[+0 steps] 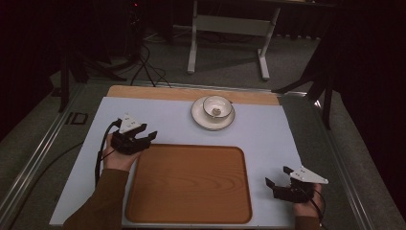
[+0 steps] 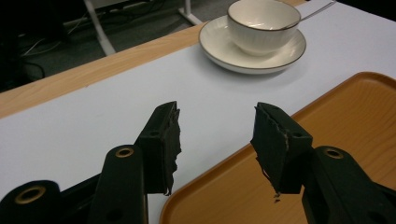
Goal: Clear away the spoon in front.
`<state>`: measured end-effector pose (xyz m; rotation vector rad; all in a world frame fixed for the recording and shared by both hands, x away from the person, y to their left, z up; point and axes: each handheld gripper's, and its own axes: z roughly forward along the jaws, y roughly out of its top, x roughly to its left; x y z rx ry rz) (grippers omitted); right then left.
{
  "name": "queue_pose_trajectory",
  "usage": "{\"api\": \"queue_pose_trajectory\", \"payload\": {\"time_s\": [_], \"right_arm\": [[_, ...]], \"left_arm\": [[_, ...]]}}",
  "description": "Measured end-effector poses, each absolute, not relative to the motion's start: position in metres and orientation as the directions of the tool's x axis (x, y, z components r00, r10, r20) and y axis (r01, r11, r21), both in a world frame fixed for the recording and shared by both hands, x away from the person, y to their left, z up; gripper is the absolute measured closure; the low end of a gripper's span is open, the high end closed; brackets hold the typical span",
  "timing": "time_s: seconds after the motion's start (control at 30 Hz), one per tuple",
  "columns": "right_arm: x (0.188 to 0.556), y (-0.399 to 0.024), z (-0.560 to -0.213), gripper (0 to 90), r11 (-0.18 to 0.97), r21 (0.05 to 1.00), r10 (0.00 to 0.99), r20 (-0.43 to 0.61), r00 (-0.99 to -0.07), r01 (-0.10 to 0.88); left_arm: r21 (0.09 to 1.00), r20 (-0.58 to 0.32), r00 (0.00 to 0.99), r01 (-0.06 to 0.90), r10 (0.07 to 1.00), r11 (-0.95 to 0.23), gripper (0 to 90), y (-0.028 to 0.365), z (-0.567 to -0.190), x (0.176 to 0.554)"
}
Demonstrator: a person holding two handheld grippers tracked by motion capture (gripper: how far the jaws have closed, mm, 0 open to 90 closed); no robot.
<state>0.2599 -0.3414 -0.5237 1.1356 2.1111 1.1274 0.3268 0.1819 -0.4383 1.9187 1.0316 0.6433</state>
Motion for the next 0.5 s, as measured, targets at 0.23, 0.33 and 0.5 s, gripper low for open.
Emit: {"api": "queue_pose_trajectory", "payload": {"time_s": [0.23,0.33,0.5], "right_arm": [[0.26,-0.342,-0.524,13.8,0.31,0.841,0.844,-0.029,-0.535,0.444],[0.26,-0.342,-0.524,13.8,0.311,0.84,0.844,-0.029,-0.535,0.445],[0.261,-0.342,-0.524,13.8,0.312,0.84,0.844,-0.03,-0.536,0.444]], "left_arm": [[0.866,0.055,0.565,0.384,0.823,-0.321,49.0,0.165,-0.435,0.339],[0.872,0.053,0.578,0.37,0.814,-0.32,48.4,0.16,-0.434,0.343],[0.873,0.059,0.596,0.359,0.801,-0.331,47.8,0.151,-0.431,0.351]]}}
